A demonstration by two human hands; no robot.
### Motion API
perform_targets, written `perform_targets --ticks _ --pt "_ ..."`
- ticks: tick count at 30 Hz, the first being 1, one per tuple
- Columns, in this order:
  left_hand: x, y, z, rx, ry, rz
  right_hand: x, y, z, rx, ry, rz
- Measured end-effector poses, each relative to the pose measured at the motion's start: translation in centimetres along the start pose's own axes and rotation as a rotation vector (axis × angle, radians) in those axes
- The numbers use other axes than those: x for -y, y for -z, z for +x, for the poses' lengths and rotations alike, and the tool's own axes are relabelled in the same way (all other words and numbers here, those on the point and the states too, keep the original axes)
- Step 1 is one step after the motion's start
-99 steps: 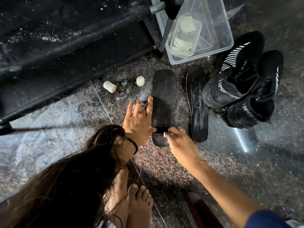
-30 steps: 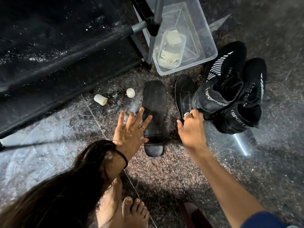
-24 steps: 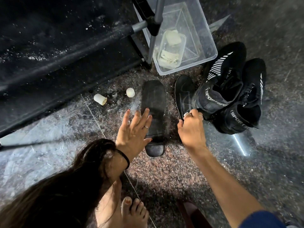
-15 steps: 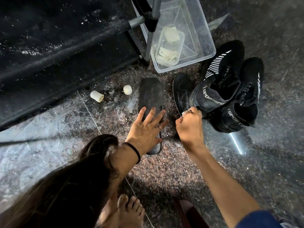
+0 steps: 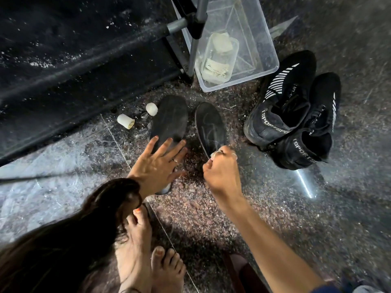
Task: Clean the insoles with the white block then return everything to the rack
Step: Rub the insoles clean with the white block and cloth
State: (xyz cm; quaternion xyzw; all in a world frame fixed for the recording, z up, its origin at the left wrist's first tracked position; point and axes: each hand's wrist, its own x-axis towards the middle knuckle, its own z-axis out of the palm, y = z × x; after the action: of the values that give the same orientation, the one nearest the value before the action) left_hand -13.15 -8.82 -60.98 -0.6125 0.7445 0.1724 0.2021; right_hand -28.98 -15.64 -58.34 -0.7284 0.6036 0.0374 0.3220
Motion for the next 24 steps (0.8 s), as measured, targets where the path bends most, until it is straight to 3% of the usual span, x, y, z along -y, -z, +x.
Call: perform_targets --ticks 8,15,18,24 --pt "-0.3 -0.7 -0.9 0.004 0.051 -0.17 1.3 -2.4 -0.7 0.042 -0.008 -0.032" --pt "-2.8 0.2 0.5 -0.038 0.212 -0.37 -0.2 -1.4 1.0 0.027 -0.007 0.042" --pt "-3.5 0.6 1.4 -0.05 0.223 -0.39 -1.2 0.7 1.8 -0.054 -0.015 0.107" --pt "-4.3 1.6 2.4 -0.041 0.197 -0.299 -3.3 1.9 4.5 -0.134 0.165 0.047"
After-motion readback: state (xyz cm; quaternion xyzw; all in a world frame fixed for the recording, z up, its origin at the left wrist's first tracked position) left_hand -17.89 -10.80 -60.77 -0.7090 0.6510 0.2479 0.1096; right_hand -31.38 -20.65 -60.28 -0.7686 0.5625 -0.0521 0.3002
